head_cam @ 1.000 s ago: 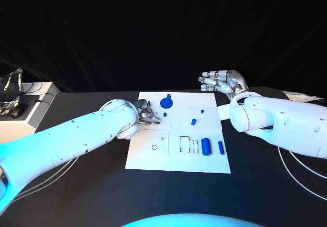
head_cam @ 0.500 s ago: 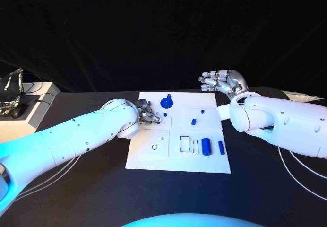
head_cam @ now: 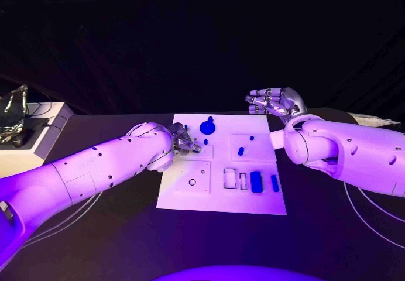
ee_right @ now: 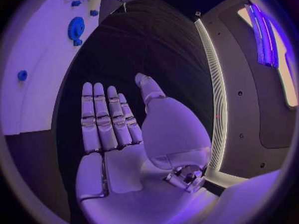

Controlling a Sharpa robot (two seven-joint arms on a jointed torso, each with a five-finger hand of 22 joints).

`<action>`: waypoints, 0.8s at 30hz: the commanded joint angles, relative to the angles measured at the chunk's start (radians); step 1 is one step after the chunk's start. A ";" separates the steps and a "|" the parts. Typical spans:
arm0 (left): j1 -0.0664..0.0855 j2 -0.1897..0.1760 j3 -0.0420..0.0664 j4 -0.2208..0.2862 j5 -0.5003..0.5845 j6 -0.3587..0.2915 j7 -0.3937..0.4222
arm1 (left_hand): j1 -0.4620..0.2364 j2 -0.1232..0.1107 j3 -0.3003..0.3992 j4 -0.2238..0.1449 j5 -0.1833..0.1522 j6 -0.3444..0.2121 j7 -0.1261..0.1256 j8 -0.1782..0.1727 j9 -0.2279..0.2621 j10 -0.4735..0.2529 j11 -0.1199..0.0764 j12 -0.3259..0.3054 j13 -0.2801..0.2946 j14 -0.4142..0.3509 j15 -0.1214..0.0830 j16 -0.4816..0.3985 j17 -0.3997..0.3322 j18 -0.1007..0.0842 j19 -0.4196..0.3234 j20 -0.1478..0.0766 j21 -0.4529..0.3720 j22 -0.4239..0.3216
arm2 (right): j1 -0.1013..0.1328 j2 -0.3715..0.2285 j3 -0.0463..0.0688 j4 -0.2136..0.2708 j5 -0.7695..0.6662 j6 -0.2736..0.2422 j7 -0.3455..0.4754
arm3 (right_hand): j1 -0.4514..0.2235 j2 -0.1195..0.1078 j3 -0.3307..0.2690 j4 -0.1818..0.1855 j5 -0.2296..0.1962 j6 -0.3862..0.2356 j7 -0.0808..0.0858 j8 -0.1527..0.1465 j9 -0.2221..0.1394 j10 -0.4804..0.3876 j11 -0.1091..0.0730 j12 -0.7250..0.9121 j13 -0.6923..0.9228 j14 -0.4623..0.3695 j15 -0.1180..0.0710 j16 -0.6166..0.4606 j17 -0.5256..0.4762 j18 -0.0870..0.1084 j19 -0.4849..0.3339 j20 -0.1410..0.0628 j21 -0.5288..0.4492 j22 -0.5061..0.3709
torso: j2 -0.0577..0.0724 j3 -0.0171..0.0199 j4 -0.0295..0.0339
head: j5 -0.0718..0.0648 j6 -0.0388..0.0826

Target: Assemble the parts on the task board

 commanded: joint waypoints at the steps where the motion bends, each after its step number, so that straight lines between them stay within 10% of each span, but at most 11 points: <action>1: -0.001 0.007 -0.004 -0.003 0.001 0.026 -0.010 | 0.043 0.031 0.128 -0.118 0.004 0.010 -0.001 0.004 0.000 0.009 -0.004 0.005 0.003 0.004 -0.002 0.007 -0.002 -0.008 0.009 -0.002 0.002 0.004 | -0.001 0.001 0.000 -0.001 -0.003 0.016 0.009 | 0.001 0.003 0.007 0.001 0.002 0.006 0.005 -0.004 -0.001 0.006 -0.001 -0.007 -0.001 -0.008 0.000 -0.004 -0.001 -0.008 -0.009 0.001 0.003 -0.001 | 0.001 0.0006 0.0007 | 0.000 0.000; 24: 0.020 0.019 -0.003 -0.015 0.014 0.093 -0.028 | 0.041 0.020 0.136 -0.128 0.013 0.022 -0.004 0.001 -0.002 0.020 -0.007 0.001 0.010 0.005 -0.004 0.015 -0.002 -0.011 0.016 -0.004 0.004 0.016 | -0.003 0.004 0.000 -0.003 -0.003 0.019 0.005 | -0.001 0.002 0.009 -0.002 0.004 0.004 0.005 -0.004 -0.001 0.005 0.000 -0.007 -0.001 -0.009 0.001 -0.003 -0.001 -0.008 -0.010 0.001 0.003 -0.001 | -0.001 0.0005 0.0009 | -0.002 -0.003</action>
